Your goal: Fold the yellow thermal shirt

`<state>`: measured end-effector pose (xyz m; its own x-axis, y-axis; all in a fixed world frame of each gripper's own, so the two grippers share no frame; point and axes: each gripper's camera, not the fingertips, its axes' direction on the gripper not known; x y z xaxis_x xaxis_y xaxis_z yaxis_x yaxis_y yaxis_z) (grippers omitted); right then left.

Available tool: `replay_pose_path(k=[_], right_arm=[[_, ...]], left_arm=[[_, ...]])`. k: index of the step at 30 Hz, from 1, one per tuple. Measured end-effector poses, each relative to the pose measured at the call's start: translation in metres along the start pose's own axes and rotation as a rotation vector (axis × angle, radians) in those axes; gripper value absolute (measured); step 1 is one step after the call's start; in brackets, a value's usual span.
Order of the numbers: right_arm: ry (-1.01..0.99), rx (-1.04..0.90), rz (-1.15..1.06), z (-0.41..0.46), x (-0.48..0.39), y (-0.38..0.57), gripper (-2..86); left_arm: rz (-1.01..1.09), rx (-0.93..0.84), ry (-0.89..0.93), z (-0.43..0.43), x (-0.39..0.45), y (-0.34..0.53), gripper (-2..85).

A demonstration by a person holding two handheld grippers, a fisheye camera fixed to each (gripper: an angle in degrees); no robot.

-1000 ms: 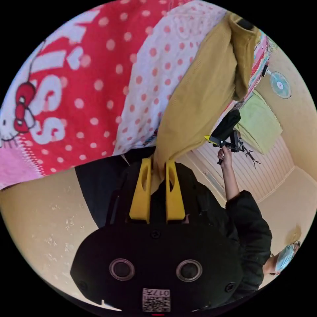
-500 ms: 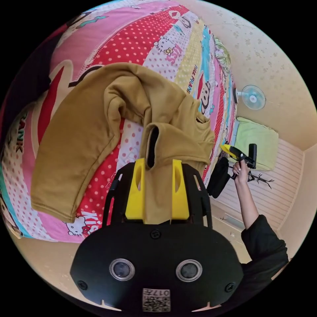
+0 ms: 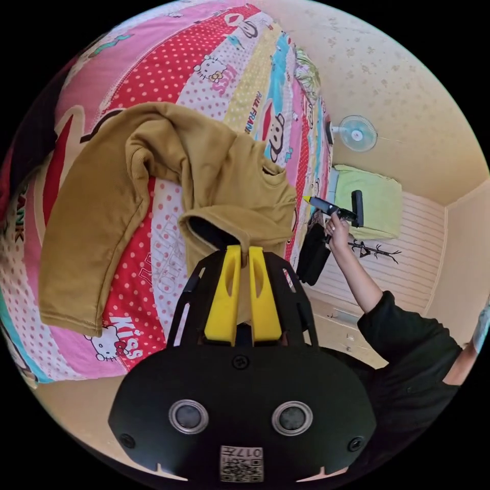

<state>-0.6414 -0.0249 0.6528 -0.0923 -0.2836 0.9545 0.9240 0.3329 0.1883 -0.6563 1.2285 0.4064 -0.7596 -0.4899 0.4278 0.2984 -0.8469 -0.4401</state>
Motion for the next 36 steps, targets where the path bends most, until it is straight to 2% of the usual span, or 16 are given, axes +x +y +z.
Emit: replay_pose_path(k=[4,6,8,10,12,14,16,18,21,24,28,30,32,36], right_arm=[[-0.119,0.067,-0.038,-0.018,0.029,-0.018,2.0],[-0.286,-0.068,-0.15,0.012,0.035,-0.034,3.6],[-0.299,-0.175,-0.222,0.045,0.025,-0.035,6.0],[-0.168,-0.265,-0.284,0.078,0.007,-0.031,10.3],[0.048,-0.323,-0.333,0.118,-0.012,-0.022,17.1],[0.163,-0.348,-0.372,0.142,-0.019,-0.017,17.9],[0.273,-0.358,-0.402,0.161,-0.021,-0.012,17.0],[0.327,-0.373,-0.393,0.165,-0.017,-0.014,11.1],[0.219,-0.351,-0.422,0.138,-0.01,-0.018,3.4],[0.199,-0.236,-0.365,0.099,0.012,-0.021,2.8],[0.102,-0.093,-0.253,0.067,0.051,-0.036,4.0],[0.048,-0.093,-0.141,0.071,0.075,-0.047,7.6],[-0.001,-0.102,-0.107,0.078,0.081,-0.047,12.2],[-0.081,-0.086,-0.223,0.098,0.047,-0.025,13.3]], left_arm=[[0.077,-0.053,0.033,0.003,0.013,0.002,2.6],[0.069,-0.085,0.038,0.011,0.011,0.006,2.6],[0.054,-0.107,0.034,0.018,0.01,0.016,2.6],[0.036,-0.108,0.039,0.019,0.01,0.025,2.7],[0.022,-0.11,0.044,0.017,0.01,0.032,2.9],[0.004,-0.106,0.041,0.012,0.009,0.038,3.2],[-0.006,-0.102,0.063,0.009,0.009,0.041,3.3],[-0.008,-0.107,0.075,0.008,0.012,0.042,3.2],[0.015,-0.103,0.081,0.007,0.025,0.043,3.3],[0.072,-0.083,0.078,0.004,0.047,0.041,3.3],[0.106,0.019,-0.013,-0.002,0.066,0.033,3.5],[0.044,0.075,-0.066,-0.003,0.057,0.034,4.7],[-0.136,0.17,-0.085,-0.011,0.024,0.048,9.5],[-0.442,0.4,-0.093,-0.04,-0.026,0.107,11.7]])
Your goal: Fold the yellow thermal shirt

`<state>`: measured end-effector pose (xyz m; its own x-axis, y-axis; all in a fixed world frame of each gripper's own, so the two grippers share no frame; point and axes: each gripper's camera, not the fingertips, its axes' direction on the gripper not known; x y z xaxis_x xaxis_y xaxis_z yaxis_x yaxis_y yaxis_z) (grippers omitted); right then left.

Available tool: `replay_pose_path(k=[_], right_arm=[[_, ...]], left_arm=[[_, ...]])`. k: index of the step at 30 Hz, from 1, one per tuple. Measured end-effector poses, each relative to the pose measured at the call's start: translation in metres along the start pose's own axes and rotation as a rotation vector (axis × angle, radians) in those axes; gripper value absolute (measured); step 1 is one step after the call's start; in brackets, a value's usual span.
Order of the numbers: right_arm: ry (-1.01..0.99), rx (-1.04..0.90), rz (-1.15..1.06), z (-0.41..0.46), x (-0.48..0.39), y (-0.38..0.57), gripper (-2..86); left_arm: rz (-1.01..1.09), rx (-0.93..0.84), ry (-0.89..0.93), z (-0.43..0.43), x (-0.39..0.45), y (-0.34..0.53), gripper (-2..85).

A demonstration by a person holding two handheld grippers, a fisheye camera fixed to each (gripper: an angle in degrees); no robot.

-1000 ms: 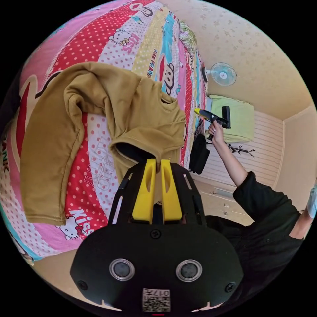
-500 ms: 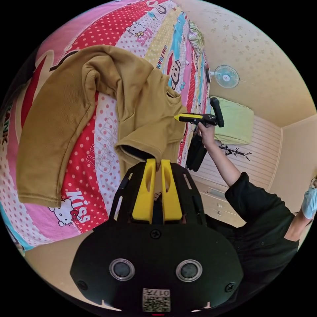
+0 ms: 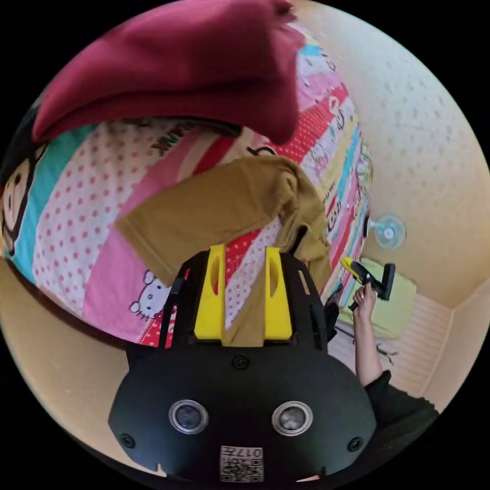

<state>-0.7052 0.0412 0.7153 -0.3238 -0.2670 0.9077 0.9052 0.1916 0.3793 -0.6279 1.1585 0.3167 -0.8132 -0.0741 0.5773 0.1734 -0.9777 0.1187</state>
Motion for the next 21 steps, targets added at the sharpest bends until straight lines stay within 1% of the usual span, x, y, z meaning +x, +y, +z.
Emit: replay_pose_path(k=[2,5,6,8,10,12,13,15,16,18,19,20,21], right_arm=[[-0.07,-0.019,-0.082,0.021,-0.03,0.003,13.6],[-0.186,-0.073,-0.213,0.064,-0.089,0.005,13.9],[-0.224,-0.101,-0.252,0.083,-0.113,0.004,14.0],[-0.238,-0.158,-0.265,0.118,-0.141,0.003,14.2],[-0.277,-0.225,-0.227,0.155,-0.159,0.004,14.3],[-0.347,-0.346,-0.088,0.208,-0.167,0.01,14.5],[-0.37,-0.375,-0.049,0.221,-0.167,0.012,14.4],[-0.445,-0.427,0.12,0.258,-0.161,0.026,13.4],[-0.473,-0.416,0.17,0.262,-0.156,0.029,13.1],[-0.61,-0.302,0.349,0.262,-0.133,0.041,7.8],[-0.688,-0.25,0.342,0.259,-0.129,0.042,6.5],[-0.846,-0.174,0.324,0.252,-0.124,0.043,4.9],[-0.947,-0.187,0.286,0.247,-0.126,0.041,4.2]], left_arm=[[-0.143,0.054,-0.01,-0.015,-0.04,0.016,13.8],[-0.25,0.062,-0.031,-0.018,-0.075,0.031,15.3],[-0.263,0.061,-0.02,-0.017,-0.08,0.033,15.5],[-0.288,0.065,0.074,-0.01,-0.095,0.037,15.3],[-0.291,0.096,0.097,-0.008,-0.098,0.04,13.7],[-0.279,0.085,0.124,0.001,-0.099,0.04,12.8],[-0.279,0.053,0.129,0.01,-0.1,0.039,12.5],[-0.293,0.024,0.115,0.019,-0.104,0.042,11.0],[-0.319,0.0,0.115,0.023,-0.108,0.045,9.2],[-0.312,-0.045,0.147,0.025,-0.113,0.051,4.1],[-0.24,-0.014,0.209,0.017,-0.11,0.057,3.8],[-0.182,0.037,0.234,0.0,-0.104,0.066,3.6],[-0.156,0.049,0.239,-0.009,-0.1,0.071,3.6]])
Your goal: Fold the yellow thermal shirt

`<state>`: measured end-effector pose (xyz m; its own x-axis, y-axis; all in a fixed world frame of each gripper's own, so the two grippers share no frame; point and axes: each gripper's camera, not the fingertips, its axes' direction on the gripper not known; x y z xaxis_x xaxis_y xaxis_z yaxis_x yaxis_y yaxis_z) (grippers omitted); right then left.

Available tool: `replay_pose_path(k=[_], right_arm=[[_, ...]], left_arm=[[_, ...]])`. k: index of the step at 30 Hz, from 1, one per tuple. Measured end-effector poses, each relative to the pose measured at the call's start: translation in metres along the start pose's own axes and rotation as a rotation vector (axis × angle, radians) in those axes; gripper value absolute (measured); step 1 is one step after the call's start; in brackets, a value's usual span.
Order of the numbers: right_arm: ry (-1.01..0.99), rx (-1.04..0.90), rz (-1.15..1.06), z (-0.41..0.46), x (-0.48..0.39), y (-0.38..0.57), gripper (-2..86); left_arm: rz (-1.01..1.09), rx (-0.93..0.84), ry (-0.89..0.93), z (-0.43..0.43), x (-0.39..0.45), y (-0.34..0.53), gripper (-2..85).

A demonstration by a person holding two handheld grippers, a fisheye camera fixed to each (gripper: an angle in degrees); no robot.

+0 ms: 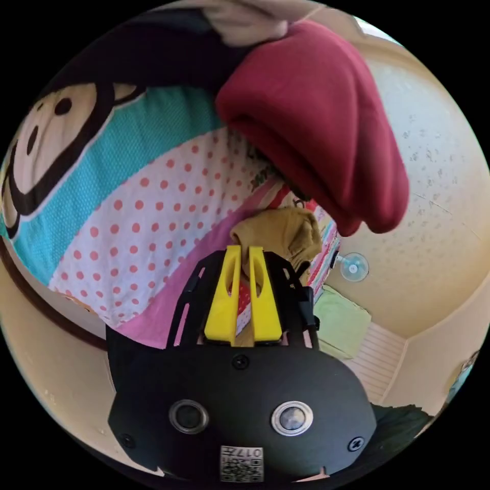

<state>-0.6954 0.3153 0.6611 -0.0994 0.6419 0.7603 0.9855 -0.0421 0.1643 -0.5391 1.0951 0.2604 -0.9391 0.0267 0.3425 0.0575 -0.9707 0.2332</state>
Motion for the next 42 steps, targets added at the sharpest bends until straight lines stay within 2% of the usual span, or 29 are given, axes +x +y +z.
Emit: replay_pose_path(k=[4,8,12,14,15,19,21,23,25,27,29,32,35,38,42], right_arm=[[-0.057,-0.136,-0.146,0.009,-0.047,0.014,3.1],[-0.262,-0.161,-0.335,0.021,-0.119,0.038,2.5],[-0.528,-0.174,-0.425,0.007,-0.156,0.039,2.2],[-0.526,-0.171,-0.49,-0.014,-0.163,0.038,2.1],[-0.411,-0.146,-0.498,-0.036,-0.161,0.037,2.4],[-0.056,0.043,-0.443,-0.131,-0.13,0.041,4.5],[0.167,0.238,-0.279,-0.211,-0.086,0.045,7.4],[0.222,0.429,-0.072,-0.272,-0.042,0.05,10.0],[0.13,0.601,0.106,-0.318,0.004,0.057,10.9],[-0.06,0.76,0.148,-0.344,0.044,0.059,9.3],[-0.107,0.807,0.167,-0.344,0.056,0.051,8.0],[-0.057,0.812,0.31,-0.328,0.065,0.033,9.3],[-0.122,0.83,0.323,-0.312,0.068,0.028,9.8],[-0.084,0.863,0.331,-0.304,0.064,0.029,7.9],[-0.088,0.853,0.232,-0.295,0.051,0.031,4.0]], left_arm=[[0.238,0.069,0.052,-0.071,0.06,0.048,3.3],[0.462,0.213,0.007,-0.134,0.143,0.116,3.1],[0.643,0.287,-0.055,-0.145,0.205,0.165,2.7],[0.728,0.285,-0.04,-0.13,0.227,0.189,2.6],[0.735,0.293,-0.047,-0.126,0.23,0.194,2.6],[0.703,0.337,-0.086,-0.098,0.23,0.229,2.2],[0.679,0.349,-0.086,-0.088,0.223,0.245,2.0],[0.655,0.356,-0.069,-0.076,0.212,0.267,1.8],[0.644,0.362,-0.08,-0.067,0.205,0.283,1.8],[0.631,0.37,-0.115,-0.061,0.199,0.297,1.8],[0.609,0.377,-0.142,-0.054,0.193,0.313,2.1],[0.611,0.378,-0.149,-0.047,0.187,0.325,2.2],[0.602,0.376,-0.169,-0.042,0.184,0.331,2.1],[0.612,0.373,-0.159,-0.039,0.181,0.333,2.2],[0.618,0.359,-0.151,-0.038,0.176,0.329,2.2]])
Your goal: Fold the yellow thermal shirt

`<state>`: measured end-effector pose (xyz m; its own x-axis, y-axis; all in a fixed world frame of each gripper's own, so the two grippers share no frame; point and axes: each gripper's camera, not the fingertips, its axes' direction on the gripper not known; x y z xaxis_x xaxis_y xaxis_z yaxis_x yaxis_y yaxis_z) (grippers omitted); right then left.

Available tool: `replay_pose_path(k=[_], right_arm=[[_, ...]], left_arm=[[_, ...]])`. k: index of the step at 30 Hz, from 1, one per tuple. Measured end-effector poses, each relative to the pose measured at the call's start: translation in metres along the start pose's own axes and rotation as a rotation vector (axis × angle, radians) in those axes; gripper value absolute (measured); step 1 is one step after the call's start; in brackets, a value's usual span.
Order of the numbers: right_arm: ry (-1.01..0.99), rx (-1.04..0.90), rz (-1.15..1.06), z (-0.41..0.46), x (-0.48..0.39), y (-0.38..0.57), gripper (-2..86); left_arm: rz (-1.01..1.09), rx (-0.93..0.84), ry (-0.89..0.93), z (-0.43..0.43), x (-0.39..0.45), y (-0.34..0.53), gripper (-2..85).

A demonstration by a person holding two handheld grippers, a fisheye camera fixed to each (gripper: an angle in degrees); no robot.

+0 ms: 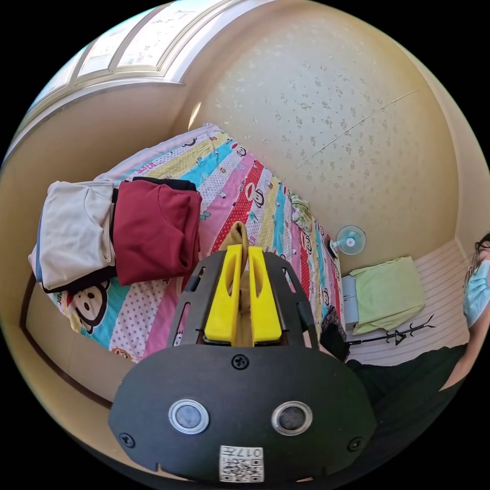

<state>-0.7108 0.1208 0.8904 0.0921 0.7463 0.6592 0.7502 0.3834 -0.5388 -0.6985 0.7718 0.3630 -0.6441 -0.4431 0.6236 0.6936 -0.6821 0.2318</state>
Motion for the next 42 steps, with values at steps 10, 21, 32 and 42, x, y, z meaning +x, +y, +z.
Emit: replay_pose_path(k=[10,21,32,42], right_arm=[[0.553,0.014,-0.223,-0.04,-0.005,0.088,10.8],[0.598,-0.354,-0.732,0.196,-0.086,0.199,14.9],[0.49,-0.507,-0.557,0.21,-0.067,0.204,10.7],[0.156,-0.691,-1.243,0.177,-0.185,0.485,21.6]], left_arm=[[-0.012,-0.022,0.02,0.001,-0.041,-0.007,2.0],[-0.015,-0.074,0.059,0.014,-0.081,-0.02,2.4],[-0.001,-0.146,0.108,0.032,-0.119,-0.038,2.2],[0.008,-0.169,0.199,0.055,-0.093,-0.071,2.5]])
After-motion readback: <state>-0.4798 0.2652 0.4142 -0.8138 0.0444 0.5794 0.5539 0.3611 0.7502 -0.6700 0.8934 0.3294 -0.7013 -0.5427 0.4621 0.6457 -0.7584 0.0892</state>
